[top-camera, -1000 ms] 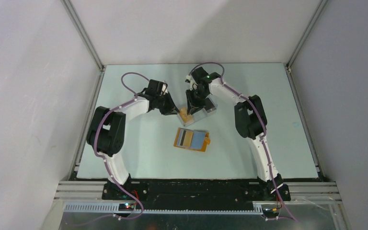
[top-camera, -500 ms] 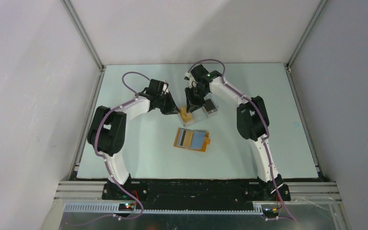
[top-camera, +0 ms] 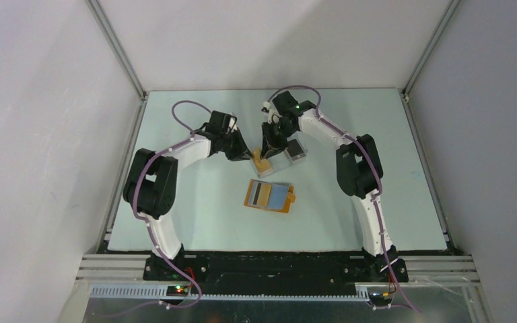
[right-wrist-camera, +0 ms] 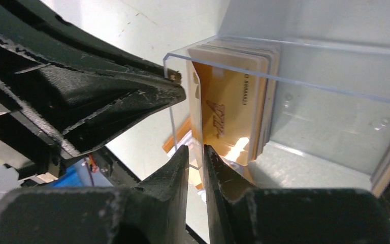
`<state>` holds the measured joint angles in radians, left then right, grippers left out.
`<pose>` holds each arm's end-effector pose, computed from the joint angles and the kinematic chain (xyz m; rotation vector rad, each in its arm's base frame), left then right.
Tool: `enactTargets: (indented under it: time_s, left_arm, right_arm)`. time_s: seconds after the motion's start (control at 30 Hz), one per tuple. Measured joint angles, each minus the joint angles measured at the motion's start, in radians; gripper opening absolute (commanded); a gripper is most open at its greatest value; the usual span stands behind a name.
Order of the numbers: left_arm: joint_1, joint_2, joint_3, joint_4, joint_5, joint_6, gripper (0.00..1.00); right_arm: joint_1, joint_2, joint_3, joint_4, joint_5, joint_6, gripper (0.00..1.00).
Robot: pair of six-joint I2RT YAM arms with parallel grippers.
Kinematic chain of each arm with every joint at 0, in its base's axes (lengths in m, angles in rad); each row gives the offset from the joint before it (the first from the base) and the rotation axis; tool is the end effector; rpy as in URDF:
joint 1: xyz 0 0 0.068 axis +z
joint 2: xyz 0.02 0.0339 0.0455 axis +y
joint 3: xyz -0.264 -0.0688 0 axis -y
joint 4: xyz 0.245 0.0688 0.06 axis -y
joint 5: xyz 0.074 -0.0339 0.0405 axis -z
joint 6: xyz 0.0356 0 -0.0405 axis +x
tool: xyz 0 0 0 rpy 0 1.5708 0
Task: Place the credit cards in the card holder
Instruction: Pick up the credit card from the storage box.
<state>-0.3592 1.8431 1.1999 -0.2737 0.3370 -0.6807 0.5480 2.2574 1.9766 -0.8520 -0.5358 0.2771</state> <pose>0.3596 -0.1476 0.1834 -0.2697 2.6060 -0.8268 0.4034 0.2675 0.2127 -0.5479 2.7528 0.9545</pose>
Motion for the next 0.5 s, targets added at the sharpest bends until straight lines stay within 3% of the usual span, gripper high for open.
enactTargets:
  time_s: [0.5]
  left_arm:
    - [-0.003, 0.003, 0.001, 0.007, 0.000, 0.000, 0.00]
  right_arm:
    - [0.000, -0.004, -0.035, 0.063, -0.087, 0.044, 0.20]
